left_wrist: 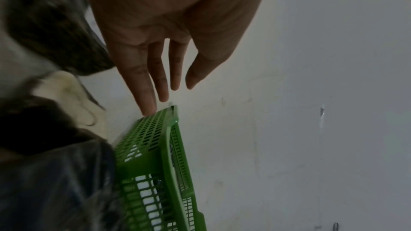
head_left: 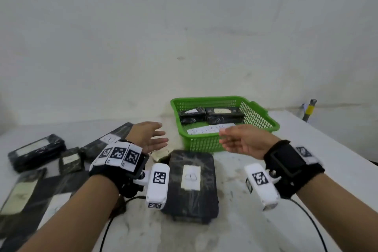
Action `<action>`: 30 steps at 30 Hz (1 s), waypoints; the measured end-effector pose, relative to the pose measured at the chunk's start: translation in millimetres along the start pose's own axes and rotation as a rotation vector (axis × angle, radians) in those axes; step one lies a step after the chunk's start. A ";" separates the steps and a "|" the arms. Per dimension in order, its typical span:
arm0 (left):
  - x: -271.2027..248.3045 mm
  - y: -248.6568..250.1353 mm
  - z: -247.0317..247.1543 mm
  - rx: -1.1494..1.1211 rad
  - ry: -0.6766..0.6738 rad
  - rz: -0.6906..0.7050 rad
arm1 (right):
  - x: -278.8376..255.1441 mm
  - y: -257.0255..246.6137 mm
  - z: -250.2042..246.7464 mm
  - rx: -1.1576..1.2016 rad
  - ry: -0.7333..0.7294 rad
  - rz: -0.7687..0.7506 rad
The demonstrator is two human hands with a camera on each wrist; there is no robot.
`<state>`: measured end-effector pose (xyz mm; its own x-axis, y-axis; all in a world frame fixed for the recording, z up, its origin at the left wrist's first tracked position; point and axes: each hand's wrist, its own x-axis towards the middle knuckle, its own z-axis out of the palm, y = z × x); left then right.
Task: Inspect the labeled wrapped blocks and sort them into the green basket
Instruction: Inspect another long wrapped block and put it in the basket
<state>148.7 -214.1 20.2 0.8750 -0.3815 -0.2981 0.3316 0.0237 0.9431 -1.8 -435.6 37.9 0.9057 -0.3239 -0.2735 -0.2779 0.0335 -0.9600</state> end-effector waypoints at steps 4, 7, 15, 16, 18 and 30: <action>-46.9 -21.3 -17.4 0.012 0.003 -0.037 | -31.4 46.3 35.5 -0.216 0.156 0.095; -72.8 -33.7 -27.5 0.007 0.018 -0.032 | -47.6 67.9 59.4 -0.313 0.140 0.183; -127.1 -52.6 -39.7 0.008 0.070 0.005 | -77.4 76.6 92.1 -0.029 0.033 0.204; -131.8 -55.2 -41.5 0.019 0.073 0.016 | -80.8 76.7 94.3 0.020 0.028 0.197; -137.9 -59.4 -43.6 0.047 0.071 0.043 | -86.6 77.7 98.3 0.133 0.027 0.149; -174.6 -56.8 -47.3 -0.181 0.007 0.465 | -98.2 56.3 170.0 0.520 0.031 -0.212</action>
<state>-6.2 -105.1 11.7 0.9469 -0.2864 0.1461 -0.0385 0.3504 0.9358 -52.0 -241.2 0.6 0.9127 -0.4013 -0.0769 0.1107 0.4241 -0.8988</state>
